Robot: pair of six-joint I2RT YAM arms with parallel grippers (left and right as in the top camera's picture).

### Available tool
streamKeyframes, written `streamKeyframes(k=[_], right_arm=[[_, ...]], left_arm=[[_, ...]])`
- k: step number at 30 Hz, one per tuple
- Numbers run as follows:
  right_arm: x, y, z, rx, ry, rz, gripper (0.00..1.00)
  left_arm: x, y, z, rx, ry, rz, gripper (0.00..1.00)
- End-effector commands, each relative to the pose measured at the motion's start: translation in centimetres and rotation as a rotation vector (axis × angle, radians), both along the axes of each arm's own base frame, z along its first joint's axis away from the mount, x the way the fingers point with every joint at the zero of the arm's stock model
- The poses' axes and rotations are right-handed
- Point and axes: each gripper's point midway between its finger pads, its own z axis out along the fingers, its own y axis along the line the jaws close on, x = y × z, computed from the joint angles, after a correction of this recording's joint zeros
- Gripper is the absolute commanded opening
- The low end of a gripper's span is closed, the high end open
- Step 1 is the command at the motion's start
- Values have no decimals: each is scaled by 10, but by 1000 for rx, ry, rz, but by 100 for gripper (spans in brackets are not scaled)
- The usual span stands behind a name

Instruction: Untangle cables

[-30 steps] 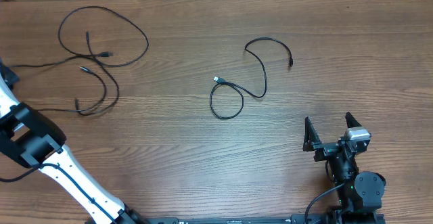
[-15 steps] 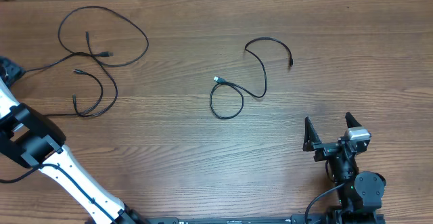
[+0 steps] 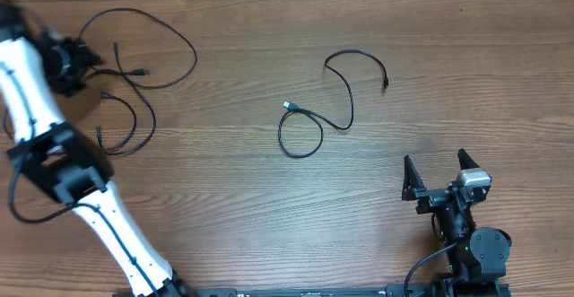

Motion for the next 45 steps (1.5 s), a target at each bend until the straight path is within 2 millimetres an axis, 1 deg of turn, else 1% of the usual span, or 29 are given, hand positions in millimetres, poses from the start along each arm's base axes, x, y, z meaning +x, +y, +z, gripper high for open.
streamKeyframes(k=[1,4,5,7,11,15,17,21,24,26,28,31,33,35,37,38,40,42,45], right_arm=[[1,-1,-3,-5,2,-7,100],[1,-1,-3,-5,2,-7,100],[1,-1,-3,-5,2,-7,100],[1,-1,-3,-5,2,-7,100],[1,-1,-3,-5,2,-7,100],[1,-1,-3,-5,2,-7,100],[1,-1,-3,-5,2,-7,100],[1,-1,-3,-5,2,-7,100],[1,-1,-3,-5,2,-7,100],[1,-1,-3,-5,2,-7,100],[1,-1,-3,-5,2,-7,100],[1,-1,-3,-5,2,-7,100],[1,-1,-3,-5,2,-7,100],[1,-1,-3,-5,2,-7,100],[1,-1,-3,-5,2,-7,100],[1,-1,-3,-5,2,-7,100],[1,-1,-3,-5,2,-7,100],[1,-1,-3,-5,2,-7,100],[1,-1,-3,-5,2,-7,100]], left_arm=[[1,-27,5,141,78,-30,69],[-4,-42,-8,257,172,-53,72],[-7,-44,-12,292,200,-51,74],[-11,-45,-20,350,245,-28,75],[-11,-49,-33,355,261,-27,75],[-9,-42,-41,349,249,-10,74],[-6,-40,-45,331,229,-2,70],[5,-49,-54,265,180,-10,66],[12,-54,-57,234,145,-21,58],[14,-53,-59,241,143,-19,57],[12,-52,-62,245,151,-19,57],[5,-44,-68,282,184,-8,51],[-2,-38,-72,317,215,-2,51],[-6,-37,-77,319,234,1,49],[-10,-36,-80,316,246,0,37],[-10,-36,-81,316,247,0,29],[-11,-32,-80,342,254,2,19],[-10,-27,-75,367,251,8,19],[-8,-25,-62,380,236,14,19]])
